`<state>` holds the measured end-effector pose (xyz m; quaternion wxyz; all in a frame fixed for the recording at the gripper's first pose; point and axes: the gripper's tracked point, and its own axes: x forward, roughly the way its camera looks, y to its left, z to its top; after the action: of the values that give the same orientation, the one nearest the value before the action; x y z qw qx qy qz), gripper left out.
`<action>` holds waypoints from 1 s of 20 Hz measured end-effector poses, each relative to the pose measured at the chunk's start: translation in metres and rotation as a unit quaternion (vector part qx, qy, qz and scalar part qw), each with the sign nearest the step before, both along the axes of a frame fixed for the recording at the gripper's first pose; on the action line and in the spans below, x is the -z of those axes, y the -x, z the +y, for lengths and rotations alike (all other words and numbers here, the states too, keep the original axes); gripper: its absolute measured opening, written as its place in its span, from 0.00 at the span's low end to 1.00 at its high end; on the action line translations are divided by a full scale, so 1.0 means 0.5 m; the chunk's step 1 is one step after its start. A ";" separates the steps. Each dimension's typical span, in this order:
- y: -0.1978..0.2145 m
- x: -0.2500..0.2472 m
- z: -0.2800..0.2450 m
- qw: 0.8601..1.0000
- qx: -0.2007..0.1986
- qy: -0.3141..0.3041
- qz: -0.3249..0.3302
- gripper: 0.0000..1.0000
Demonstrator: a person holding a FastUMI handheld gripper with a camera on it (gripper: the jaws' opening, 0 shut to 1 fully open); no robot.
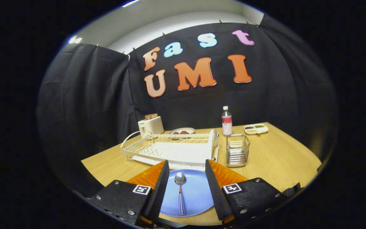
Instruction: Take the plate from the dish rack, then take the spoon from the basket and place it into the plate.
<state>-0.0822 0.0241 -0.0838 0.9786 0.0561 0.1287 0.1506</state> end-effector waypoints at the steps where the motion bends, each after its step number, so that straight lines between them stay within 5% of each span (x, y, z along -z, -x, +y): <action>1: -0.006 -0.027 -0.006 1.000 0.012 0.006 -0.019 0.75; 8: -0.024 -0.156 -0.046 0.990 0.083 0.047 -0.108 0.91; 20: -0.027 -0.189 -0.035 0.985 0.088 0.043 -0.140 0.93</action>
<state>-0.0684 0.0067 0.0107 0.9979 0.0034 -0.0087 0.0645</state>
